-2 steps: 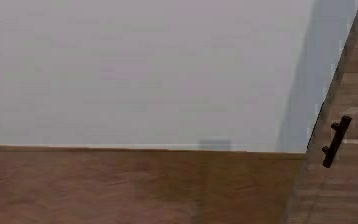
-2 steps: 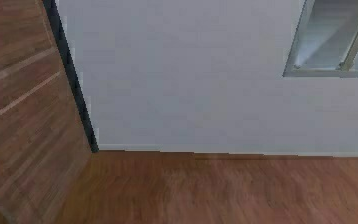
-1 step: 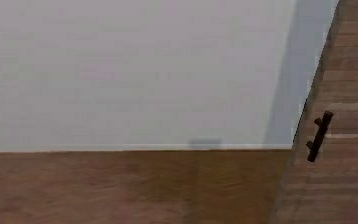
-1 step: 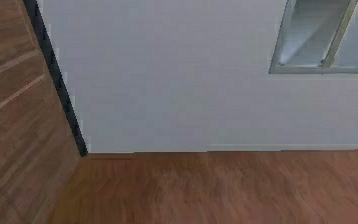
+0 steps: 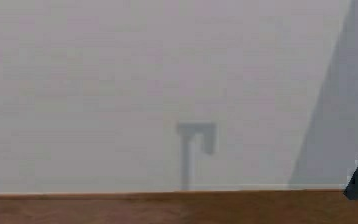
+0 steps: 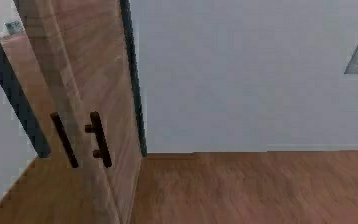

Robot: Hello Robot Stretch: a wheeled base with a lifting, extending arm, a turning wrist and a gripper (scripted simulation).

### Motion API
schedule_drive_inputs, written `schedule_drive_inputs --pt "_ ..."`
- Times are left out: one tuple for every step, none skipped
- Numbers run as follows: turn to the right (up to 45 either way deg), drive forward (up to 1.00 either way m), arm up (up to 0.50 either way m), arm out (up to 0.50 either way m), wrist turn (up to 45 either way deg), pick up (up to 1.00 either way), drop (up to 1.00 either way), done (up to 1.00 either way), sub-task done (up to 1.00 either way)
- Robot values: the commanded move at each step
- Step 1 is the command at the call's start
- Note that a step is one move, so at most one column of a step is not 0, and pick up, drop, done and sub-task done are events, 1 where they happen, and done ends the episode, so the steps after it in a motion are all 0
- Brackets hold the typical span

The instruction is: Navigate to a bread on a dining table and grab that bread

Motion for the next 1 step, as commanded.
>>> schedule_drive_inputs --pt "-27.0 0.0 0.0 0.0 0.0 0.0 0.0 0.0 0.0"
